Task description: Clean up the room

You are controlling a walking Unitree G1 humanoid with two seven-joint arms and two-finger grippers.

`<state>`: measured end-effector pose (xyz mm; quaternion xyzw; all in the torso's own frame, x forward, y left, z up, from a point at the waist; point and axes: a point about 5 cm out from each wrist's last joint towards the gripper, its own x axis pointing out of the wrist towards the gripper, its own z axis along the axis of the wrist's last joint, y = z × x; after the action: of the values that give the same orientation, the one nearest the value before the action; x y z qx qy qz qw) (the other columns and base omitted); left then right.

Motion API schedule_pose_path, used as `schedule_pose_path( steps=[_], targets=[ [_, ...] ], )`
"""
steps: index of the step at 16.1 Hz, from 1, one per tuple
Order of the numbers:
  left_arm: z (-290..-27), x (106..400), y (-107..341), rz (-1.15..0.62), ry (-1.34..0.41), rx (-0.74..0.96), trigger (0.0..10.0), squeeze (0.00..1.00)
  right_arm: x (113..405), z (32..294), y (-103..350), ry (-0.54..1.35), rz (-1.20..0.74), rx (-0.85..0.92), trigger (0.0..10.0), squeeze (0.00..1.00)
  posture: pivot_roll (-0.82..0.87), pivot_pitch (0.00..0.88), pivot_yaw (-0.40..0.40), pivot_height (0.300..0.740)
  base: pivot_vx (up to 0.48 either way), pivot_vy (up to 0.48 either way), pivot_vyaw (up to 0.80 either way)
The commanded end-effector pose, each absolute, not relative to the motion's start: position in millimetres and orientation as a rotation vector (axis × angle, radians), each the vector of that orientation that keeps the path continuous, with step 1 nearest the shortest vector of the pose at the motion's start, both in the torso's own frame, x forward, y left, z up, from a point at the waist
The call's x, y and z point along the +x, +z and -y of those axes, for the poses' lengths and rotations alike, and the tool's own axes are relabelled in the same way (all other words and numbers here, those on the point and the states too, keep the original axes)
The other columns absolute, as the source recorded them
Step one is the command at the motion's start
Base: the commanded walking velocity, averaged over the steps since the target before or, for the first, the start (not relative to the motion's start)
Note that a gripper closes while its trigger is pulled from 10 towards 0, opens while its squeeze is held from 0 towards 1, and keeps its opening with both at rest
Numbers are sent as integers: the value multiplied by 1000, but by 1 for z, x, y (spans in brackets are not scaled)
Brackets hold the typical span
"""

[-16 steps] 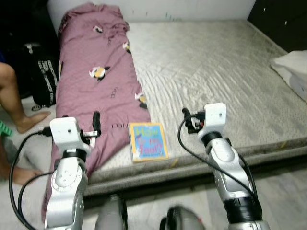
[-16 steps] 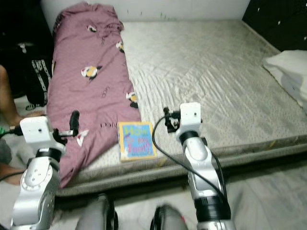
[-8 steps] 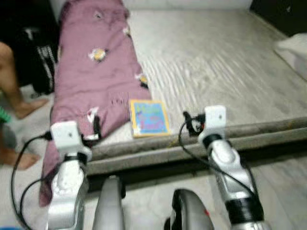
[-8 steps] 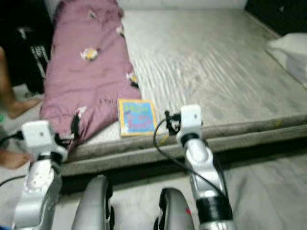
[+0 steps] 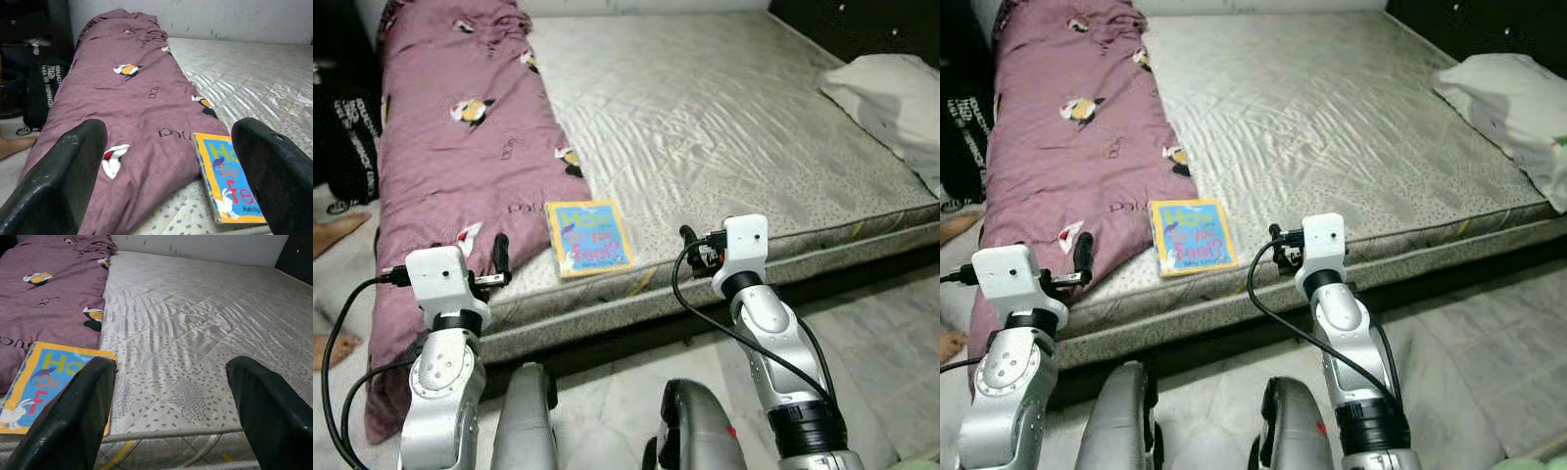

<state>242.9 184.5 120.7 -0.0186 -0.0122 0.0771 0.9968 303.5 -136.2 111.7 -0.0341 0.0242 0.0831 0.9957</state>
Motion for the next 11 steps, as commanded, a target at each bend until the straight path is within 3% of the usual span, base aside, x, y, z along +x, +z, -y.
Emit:
schedule_pose_path(
  steps=[1,11],
  targets=[
    [-183,242,125,41,143,-45,10000,0,305,137,114,173,-44,-82,10000,0,48,98,-65,622,330,0,0],
    [-182,242,125,40,142,-51,10000,0,305,137,113,181,-49,-89,10000,0,50,97,-70,622,352,0,0]
  ],
)
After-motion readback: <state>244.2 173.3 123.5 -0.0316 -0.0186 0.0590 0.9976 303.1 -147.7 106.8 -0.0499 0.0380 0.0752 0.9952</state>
